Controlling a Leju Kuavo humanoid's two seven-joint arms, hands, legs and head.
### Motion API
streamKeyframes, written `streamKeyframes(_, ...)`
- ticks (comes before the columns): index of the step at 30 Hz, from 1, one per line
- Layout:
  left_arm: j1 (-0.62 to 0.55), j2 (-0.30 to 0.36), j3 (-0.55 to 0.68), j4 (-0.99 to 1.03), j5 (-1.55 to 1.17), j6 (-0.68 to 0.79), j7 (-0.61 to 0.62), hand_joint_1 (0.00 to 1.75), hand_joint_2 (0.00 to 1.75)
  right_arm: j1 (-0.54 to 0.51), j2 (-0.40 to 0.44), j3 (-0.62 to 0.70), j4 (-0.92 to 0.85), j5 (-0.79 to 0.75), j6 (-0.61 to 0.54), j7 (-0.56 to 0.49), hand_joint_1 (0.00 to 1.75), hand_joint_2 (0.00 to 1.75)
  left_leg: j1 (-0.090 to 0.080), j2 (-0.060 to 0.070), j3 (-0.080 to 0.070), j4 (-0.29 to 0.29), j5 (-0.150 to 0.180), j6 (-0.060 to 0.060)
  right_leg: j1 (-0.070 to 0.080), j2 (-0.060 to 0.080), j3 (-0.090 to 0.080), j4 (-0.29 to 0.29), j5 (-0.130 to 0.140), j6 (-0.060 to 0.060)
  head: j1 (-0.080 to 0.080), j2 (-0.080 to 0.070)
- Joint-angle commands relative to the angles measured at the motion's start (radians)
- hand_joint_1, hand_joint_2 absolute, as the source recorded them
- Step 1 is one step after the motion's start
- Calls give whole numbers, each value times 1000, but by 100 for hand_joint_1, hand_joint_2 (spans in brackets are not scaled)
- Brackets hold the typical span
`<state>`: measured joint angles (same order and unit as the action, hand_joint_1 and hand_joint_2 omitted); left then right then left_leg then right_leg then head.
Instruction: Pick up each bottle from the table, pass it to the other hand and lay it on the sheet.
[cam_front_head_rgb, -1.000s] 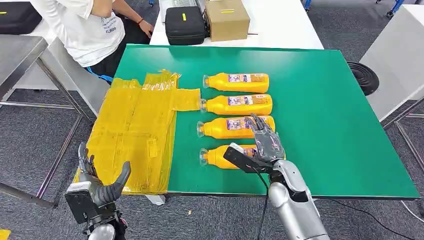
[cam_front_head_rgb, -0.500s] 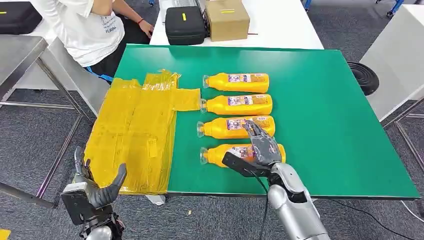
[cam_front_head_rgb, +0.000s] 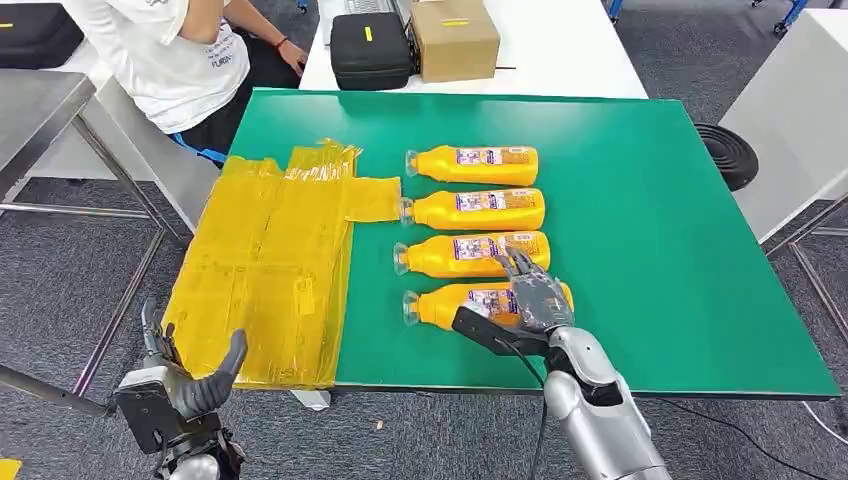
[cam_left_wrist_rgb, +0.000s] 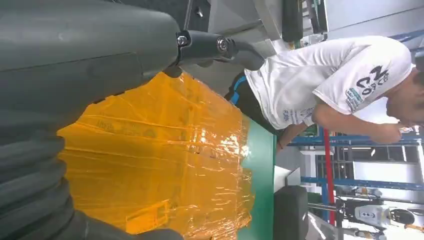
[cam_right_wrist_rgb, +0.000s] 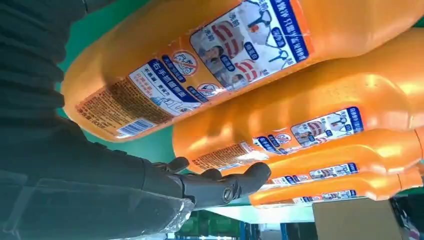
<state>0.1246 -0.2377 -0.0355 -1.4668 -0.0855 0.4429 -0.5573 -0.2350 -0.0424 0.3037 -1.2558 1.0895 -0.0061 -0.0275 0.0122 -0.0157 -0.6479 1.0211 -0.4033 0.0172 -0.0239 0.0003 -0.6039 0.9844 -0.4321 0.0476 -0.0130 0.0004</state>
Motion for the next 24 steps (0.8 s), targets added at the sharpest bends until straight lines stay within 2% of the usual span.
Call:
streamKeyframes(1,-8,-7,27,29,3,-4,5,0,175,-44,-24,25,62,7,13,17,0,175,0,4,8,-1,-3,0,1,2,7,-1,-2,-3,0,0)
streamKeyframes(2,-8,-6,26,28,3,-6,7,0,175,-44,-24,17,61,14,19,22,0,175,0,2,3,-1,-1,0,0,1,3,-1,0,-2,0,0)
streamKeyframes(3,-9,-6,24,29,3,-6,7,0,175,-44,-27,13,62,18,26,24,0,175,0,3,7,0,-3,0,1,2,6,-1,-2,-3,0,0)
streamKeyframes(6,-14,-5,19,32,4,-6,9,0,175,-40,-30,4,68,21,35,26,0,175,0,1,3,-1,-1,0,0,0,3,-1,0,-1,0,0)
streamKeyframes(17,-25,-2,10,33,0,-11,20,0,175,-12,-41,-14,59,33,49,34,0,175,0,1,7,-1,-2,0,1,0,7,-2,-2,-3,0,0)
streamKeyframes(24,-28,-1,8,40,-4,-13,31,0,175,19,-65,-24,61,36,69,42,0,175,0,0,3,-1,-1,0,1,-1,3,-2,-1,-2,0,0)
